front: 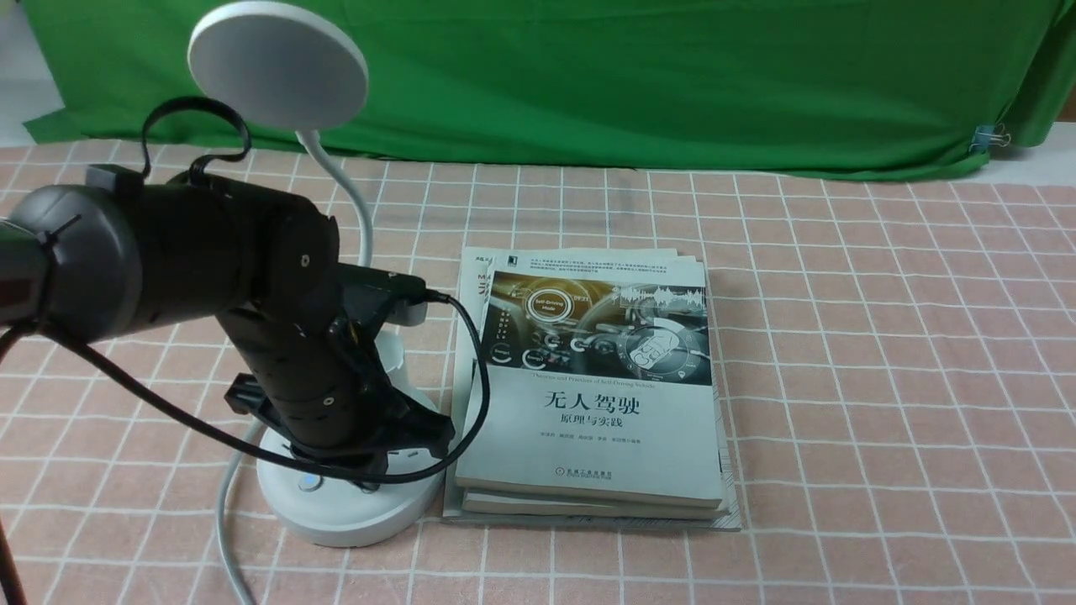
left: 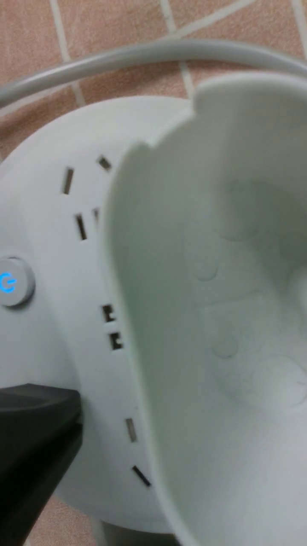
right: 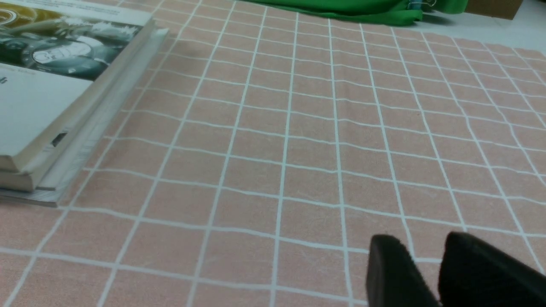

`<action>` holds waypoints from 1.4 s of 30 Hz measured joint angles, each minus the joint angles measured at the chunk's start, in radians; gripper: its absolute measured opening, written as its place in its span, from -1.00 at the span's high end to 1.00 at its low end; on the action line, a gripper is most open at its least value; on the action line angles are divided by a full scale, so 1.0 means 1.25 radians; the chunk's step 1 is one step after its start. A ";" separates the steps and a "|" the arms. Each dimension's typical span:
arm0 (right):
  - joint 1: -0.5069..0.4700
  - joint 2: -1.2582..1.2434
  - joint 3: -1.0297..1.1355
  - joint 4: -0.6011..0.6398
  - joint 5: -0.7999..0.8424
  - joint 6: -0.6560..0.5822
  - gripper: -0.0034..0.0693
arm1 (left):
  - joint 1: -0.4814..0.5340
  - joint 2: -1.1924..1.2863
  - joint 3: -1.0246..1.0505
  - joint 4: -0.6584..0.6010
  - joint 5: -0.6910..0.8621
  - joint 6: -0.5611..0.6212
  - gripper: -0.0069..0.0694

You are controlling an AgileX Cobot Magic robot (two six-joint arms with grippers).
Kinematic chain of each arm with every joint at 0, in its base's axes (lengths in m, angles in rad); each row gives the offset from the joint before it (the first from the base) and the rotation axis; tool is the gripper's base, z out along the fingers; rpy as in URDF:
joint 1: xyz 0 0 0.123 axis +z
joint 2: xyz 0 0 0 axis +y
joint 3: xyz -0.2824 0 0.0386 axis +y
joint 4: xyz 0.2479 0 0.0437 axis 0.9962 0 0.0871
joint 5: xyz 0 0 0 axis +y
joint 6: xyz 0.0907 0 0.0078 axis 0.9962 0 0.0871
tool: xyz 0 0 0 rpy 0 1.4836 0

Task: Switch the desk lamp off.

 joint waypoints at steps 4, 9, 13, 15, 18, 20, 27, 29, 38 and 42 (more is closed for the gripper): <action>0.000 0.000 0.000 0.000 0.000 0.000 0.25 | 0.000 -0.046 0.004 -0.004 0.008 -0.004 0.81; 0.000 0.000 0.000 0.000 0.000 0.000 0.25 | 0.000 -0.052 0.004 -0.006 0.007 -0.004 0.81; 0.000 0.000 0.000 0.000 0.000 0.000 0.25 | 0.000 -0.020 0.004 -0.006 0.004 -0.004 0.81; 0.000 0.000 0.000 0.000 0.000 0.000 0.25 | 0.000 0.005 0.004 -0.006 0.004 -0.004 0.81; 0.000 0.000 0.000 0.000 0.000 0.000 0.25 | 0.000 0.015 0.002 -0.006 0.004 -0.004 0.81; 0.000 0.000 0.000 0.000 0.000 0.000 0.25 | 0.000 0.017 -0.001 -0.006 0.004 -0.001 0.81; 0.000 0.000 0.000 0.000 0.000 0.000 0.25 | 0.000 -0.023 0.004 -0.006 0.015 -0.002 0.81; 0.000 0.000 0.000 0.000 0.000 0.000 0.25 | 0.000 -0.066 0.009 -0.015 0.022 -0.005 0.81; 0.000 0.000 0.000 0.000 0.000 0.000 0.25 | 0.000 -0.407 0.184 -0.055 -0.110 -0.021 0.81; 0.000 0.000 0.000 0.000 0.000 0.000 0.25 | 0.000 -0.580 0.312 -0.067 -0.247 -0.022 0.81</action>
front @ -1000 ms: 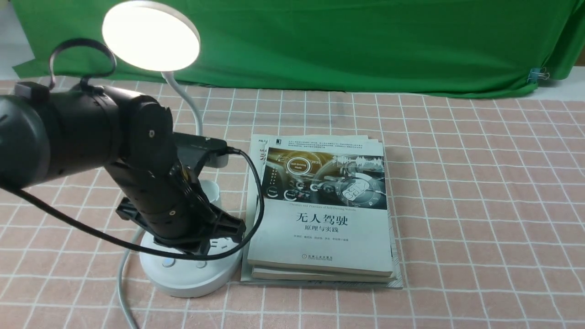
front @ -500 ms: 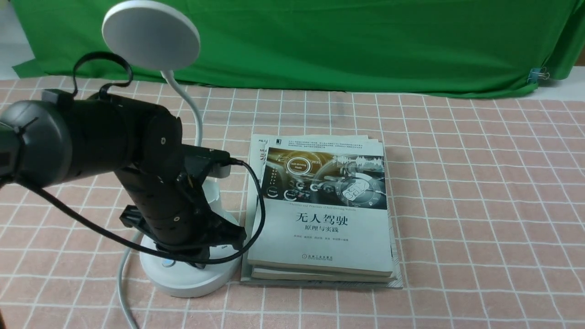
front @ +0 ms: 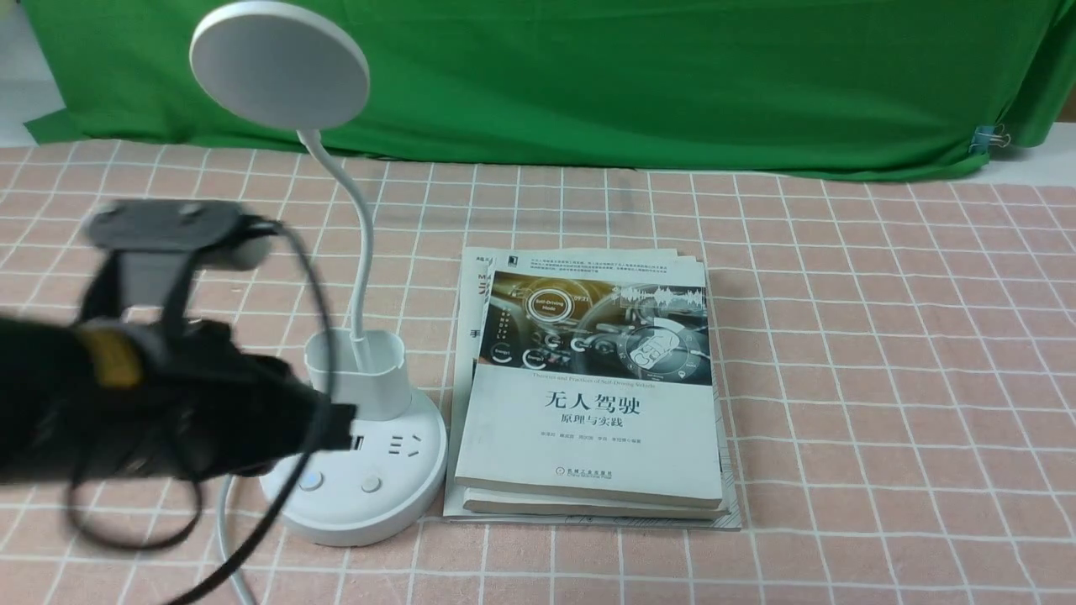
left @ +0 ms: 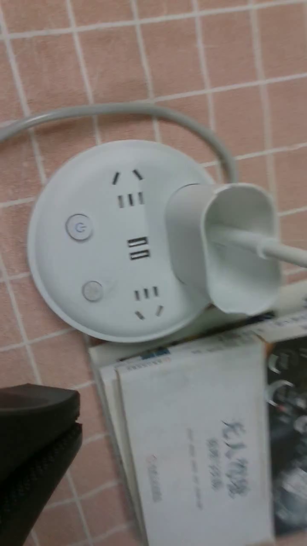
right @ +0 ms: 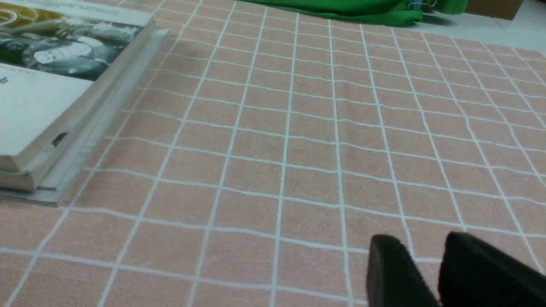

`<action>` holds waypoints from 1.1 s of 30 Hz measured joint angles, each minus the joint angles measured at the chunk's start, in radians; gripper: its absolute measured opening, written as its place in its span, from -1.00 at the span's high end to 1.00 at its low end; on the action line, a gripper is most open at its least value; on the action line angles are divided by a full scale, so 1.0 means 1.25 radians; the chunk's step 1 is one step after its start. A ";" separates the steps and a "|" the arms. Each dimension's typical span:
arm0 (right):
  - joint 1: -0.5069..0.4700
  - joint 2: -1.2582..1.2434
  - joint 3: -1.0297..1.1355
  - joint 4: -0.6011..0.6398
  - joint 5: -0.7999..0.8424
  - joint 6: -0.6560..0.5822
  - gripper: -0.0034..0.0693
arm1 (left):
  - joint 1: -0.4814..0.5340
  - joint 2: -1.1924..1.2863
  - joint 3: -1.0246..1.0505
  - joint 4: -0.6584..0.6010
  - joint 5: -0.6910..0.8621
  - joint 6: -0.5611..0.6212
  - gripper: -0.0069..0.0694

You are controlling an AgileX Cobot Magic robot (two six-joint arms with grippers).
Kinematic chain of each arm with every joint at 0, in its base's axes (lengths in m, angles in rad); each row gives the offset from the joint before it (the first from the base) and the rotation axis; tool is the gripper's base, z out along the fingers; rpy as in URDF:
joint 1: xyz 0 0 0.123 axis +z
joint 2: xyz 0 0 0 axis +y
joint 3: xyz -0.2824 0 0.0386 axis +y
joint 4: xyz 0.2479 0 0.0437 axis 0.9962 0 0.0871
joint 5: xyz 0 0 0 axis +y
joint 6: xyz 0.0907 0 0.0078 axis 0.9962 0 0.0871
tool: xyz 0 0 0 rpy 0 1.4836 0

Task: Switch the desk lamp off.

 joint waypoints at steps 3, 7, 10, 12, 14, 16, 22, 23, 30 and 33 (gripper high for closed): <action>0.000 0.000 0.000 0.000 0.000 0.000 0.25 | 0.000 -0.105 0.076 -0.001 -0.083 0.000 0.81; 0.000 0.000 0.000 0.000 0.000 0.000 0.25 | 0.000 -0.261 0.196 0.000 -0.172 0.000 0.81; 0.000 0.000 0.000 0.000 0.000 0.000 0.25 | 0.000 -0.325 0.245 0.000 -0.180 0.000 0.81; 0.000 0.000 0.000 0.000 0.000 0.000 0.25 | 0.000 -0.354 0.269 0.001 -0.181 0.001 0.81; 0.000 0.000 0.000 0.000 0.000 0.000 0.25 | 0.000 -0.368 0.284 0.004 -0.184 0.002 0.81; 0.000 0.000 0.000 0.000 0.000 0.000 0.25 | 0.000 -0.369 0.285 0.008 -0.184 0.003 0.81; 0.000 0.000 0.000 0.000 0.000 0.000 0.25 | 0.000 -0.369 0.285 0.027 -0.184 0.010 0.81; 0.000 0.000 0.000 0.000 0.000 0.000 0.25 | 0.000 -0.369 0.285 0.048 -0.184 0.014 0.81; 0.000 0.000 0.000 0.000 0.000 0.000 0.25 | 0.079 -0.493 0.345 0.097 -0.216 0.023 0.81; 0.000 0.000 0.000 0.000 0.000 0.000 0.25 | 0.152 -0.575 0.394 0.083 -0.223 0.040 0.81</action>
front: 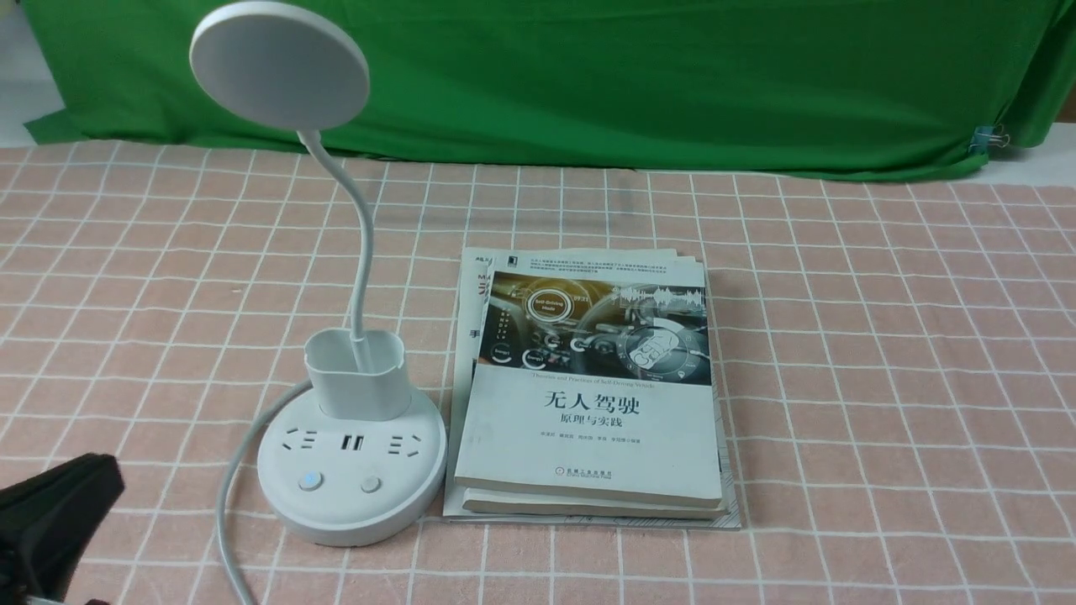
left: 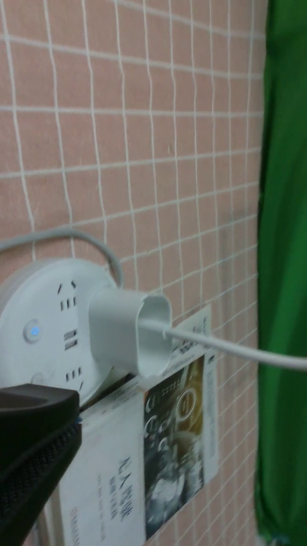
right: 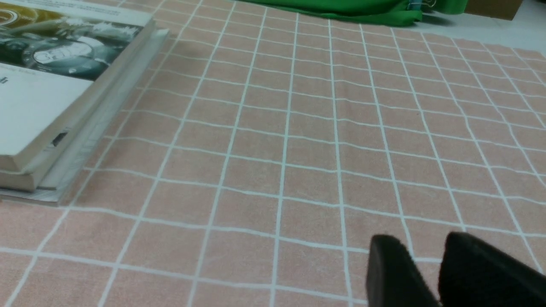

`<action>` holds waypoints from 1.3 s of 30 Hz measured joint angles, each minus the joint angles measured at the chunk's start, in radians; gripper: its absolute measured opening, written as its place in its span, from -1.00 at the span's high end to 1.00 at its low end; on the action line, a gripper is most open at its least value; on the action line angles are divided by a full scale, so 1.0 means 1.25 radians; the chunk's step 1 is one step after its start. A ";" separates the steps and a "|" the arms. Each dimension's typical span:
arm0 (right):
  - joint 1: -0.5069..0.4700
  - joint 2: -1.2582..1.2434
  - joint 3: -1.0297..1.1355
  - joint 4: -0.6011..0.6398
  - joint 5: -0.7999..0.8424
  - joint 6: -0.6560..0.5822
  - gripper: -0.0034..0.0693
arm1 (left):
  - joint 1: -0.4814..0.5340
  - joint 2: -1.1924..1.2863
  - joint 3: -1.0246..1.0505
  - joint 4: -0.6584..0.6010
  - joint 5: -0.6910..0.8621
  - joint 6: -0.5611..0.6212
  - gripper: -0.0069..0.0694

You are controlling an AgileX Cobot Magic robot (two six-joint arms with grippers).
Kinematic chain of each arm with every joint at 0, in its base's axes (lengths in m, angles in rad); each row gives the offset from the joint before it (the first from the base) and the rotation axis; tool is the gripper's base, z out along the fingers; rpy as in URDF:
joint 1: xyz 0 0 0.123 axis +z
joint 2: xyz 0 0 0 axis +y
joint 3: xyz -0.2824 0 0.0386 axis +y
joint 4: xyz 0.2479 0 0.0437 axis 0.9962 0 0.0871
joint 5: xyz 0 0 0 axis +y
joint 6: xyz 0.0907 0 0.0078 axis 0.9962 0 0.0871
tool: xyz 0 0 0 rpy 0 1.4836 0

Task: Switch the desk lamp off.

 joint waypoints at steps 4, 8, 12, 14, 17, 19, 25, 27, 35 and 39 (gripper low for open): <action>0.000 0.000 0.000 0.000 0.000 0.000 0.25 | 0.113 -0.118 0.086 -0.009 0.000 0.018 0.81; 0.000 0.000 0.000 0.000 0.000 0.000 0.25 | 0.167 -0.189 0.140 -0.012 0.004 0.021 0.81; 0.000 0.000 0.000 0.000 0.000 0.000 0.25 | 0.194 -0.220 0.174 -0.021 0.016 0.001 0.81; 0.000 0.000 0.000 0.000 0.000 0.000 0.25 | 0.195 -0.222 0.175 -0.032 0.031 -0.014 0.81; 0.000 0.000 0.000 0.000 0.000 0.000 0.25 | 0.195 -0.222 0.175 -0.039 0.052 -0.020 0.81; 0.000 0.000 0.000 0.000 0.000 0.000 0.25 | 0.195 -0.222 0.175 -0.039 0.054 -0.020 0.81; 0.000 0.000 0.000 0.000 0.000 0.000 0.25 | 0.197 -0.222 0.175 -0.044 0.057 -0.020 0.81; 0.000 0.000 0.000 0.000 0.000 0.000 0.25 | 0.197 -0.222 0.175 -0.044 0.057 -0.020 0.81; 0.000 0.000 0.000 0.000 0.000 0.000 0.25 | 0.197 -0.222 0.175 -0.048 0.057 -0.019 0.81; 0.000 0.000 0.000 0.000 0.000 0.000 0.25 | 0.197 -0.222 0.175 -0.047 0.057 -0.019 0.81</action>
